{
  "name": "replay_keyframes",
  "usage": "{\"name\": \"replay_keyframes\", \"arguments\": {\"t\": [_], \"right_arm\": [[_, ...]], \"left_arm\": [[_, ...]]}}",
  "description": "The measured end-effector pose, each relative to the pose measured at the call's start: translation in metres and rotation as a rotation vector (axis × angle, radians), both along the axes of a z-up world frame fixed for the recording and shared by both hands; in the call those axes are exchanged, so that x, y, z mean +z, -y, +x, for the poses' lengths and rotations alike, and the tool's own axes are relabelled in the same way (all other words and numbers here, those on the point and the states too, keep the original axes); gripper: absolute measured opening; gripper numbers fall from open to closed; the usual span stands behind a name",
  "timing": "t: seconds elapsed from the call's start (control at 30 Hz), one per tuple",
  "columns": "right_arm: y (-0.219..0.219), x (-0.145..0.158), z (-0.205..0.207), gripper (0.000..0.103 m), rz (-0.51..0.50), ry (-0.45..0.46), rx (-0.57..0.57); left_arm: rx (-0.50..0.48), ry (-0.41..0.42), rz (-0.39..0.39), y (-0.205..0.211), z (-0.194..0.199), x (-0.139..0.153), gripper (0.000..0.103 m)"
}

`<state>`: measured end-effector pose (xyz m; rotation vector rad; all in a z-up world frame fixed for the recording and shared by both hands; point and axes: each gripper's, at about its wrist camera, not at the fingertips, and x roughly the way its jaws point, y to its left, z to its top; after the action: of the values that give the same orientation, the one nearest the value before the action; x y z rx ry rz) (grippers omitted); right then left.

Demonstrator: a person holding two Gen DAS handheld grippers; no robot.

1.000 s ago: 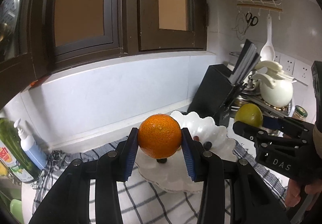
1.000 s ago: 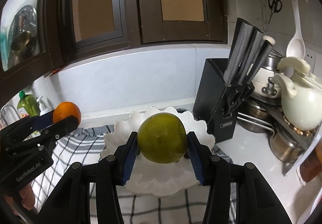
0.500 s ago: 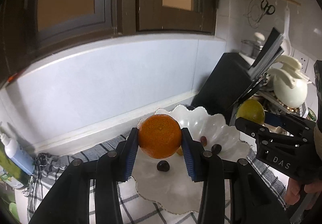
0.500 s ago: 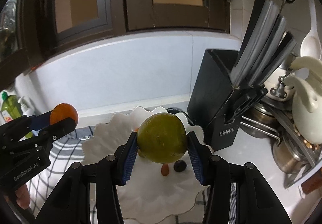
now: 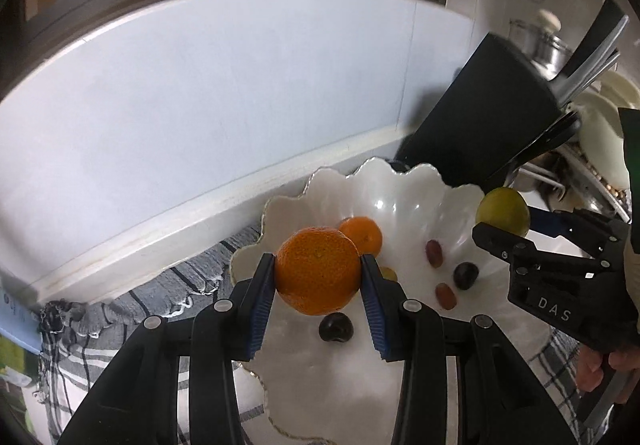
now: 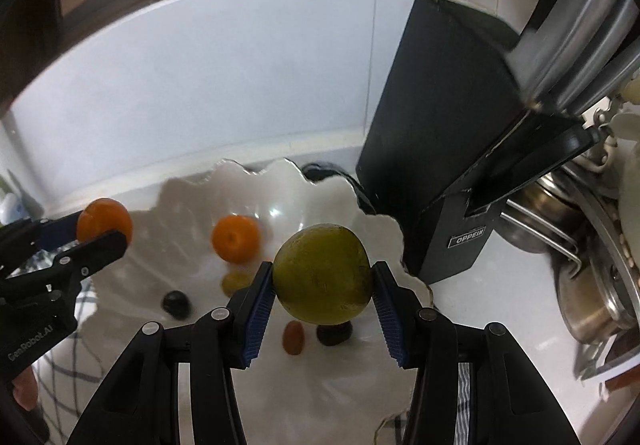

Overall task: Organize fruits
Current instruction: 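Carry the orange and the green pomelo over the bowl with both tools, then open the left tool to drop the orange while the right releases the pomelo into the bowl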

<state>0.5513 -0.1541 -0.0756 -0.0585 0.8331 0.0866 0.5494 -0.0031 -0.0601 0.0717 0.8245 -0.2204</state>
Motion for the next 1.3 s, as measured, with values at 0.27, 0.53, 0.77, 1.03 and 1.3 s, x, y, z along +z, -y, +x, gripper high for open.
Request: {"name": "replay_keyframes", "arguments": {"t": [0.27,0.53,0.77,1.03,1.3], "right_arm": [[0.000,-0.021,0.018,0.050,-0.010,-0.080,-0.007],[-0.001,-0.027,0.025,0.050,-0.018,-0.118,-0.015],[0.005,-0.020,0.024,0.061,-0.005,-0.098,-0.036],[0.007,-0.006,0.002,0.061,0.019,-0.057,-0.039],[0.005,0.020,-0.028,0.061,0.031,0.019,-0.027]], "left_arm": [[-0.010,-0.086,0.018,0.008,0.023,-0.023,0.041],[0.002,-0.145,0.029,0.009,0.033,-0.035,0.043],[0.012,-0.121,0.047,0.010,0.026,-0.027,0.062],[0.045,-0.073,0.069,0.009,0.011,-0.008,0.067],[0.056,0.003,0.055,0.003,-0.015,0.021,0.067]]}}
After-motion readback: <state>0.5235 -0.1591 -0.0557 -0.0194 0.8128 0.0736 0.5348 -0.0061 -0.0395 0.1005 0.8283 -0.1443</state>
